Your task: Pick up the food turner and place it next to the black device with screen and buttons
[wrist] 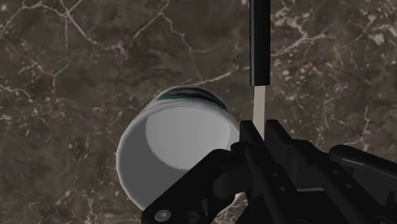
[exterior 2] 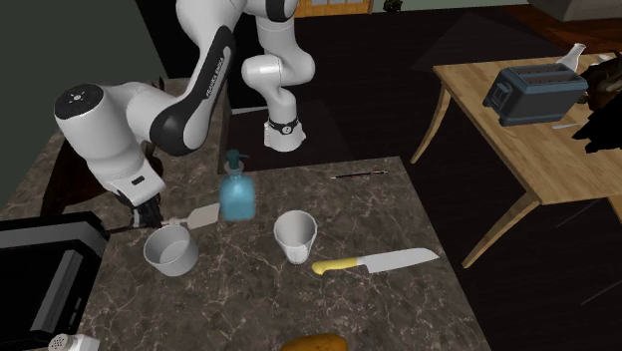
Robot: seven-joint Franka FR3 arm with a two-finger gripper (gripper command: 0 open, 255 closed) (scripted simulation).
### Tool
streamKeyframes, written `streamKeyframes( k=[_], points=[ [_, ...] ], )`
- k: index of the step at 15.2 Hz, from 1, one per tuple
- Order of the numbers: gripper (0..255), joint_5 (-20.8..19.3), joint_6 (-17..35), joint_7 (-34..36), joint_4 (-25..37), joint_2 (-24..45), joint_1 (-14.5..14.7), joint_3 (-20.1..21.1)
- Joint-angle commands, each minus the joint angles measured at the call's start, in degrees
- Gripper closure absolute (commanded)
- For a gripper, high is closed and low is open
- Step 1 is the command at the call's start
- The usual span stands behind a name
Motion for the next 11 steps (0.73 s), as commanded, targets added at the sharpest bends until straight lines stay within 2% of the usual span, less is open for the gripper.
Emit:
streamKeyframes(
  k=[1,11],
  points=[
    [255,0.5,1.3,-0.1,-1.5,0.8,-0.2,0.1],
    [255,3.3,8.0,-1.7,-4.9,4.6,-1.5,1.7]
  ],
)
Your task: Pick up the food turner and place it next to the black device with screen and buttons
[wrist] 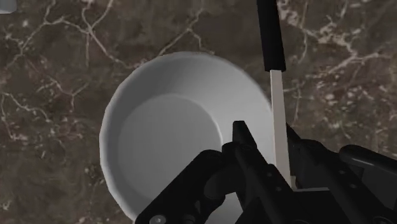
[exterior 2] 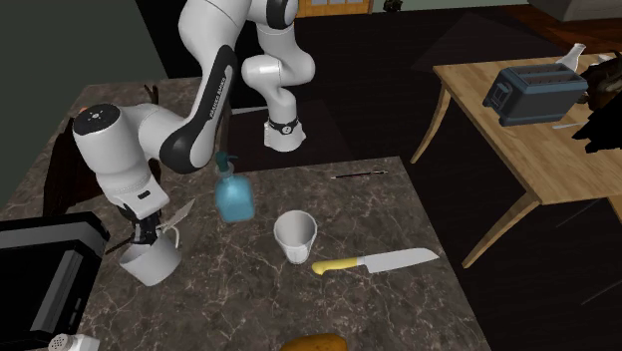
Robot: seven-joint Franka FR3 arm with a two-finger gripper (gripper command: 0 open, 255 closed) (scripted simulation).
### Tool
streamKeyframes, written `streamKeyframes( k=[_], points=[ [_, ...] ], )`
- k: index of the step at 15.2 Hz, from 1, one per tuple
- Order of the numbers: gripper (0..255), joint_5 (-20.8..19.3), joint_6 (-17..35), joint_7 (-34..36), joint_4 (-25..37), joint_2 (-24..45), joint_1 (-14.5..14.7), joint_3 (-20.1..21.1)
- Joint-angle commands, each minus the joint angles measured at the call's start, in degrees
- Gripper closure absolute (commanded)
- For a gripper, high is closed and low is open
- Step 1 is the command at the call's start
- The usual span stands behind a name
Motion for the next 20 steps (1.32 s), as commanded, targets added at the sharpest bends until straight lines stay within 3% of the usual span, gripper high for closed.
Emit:
streamKeyframes(
  k=[1,7,8,12,17,20],
  points=[
    [255,0.2,-2.9,0.0,-1.8,1.5,-0.2,0.3],
    [255,0.0,-2.9,0.1,-1.8,1.4,-0.5,0.5],
    [0,0.1,-3.1,-0.1,-1.6,1.5,-0.6,0.5],
    [0,-0.4,-2.3,0.6,-3.0,0.8,0.0,0.4],
    [0,-2.9,-9.0,2.1,1.0,-2.6,0.9,-0.6],
    [0,-2.9,-9.0,2.1,1.0,-2.6,0.8,-0.6]
  ],
)
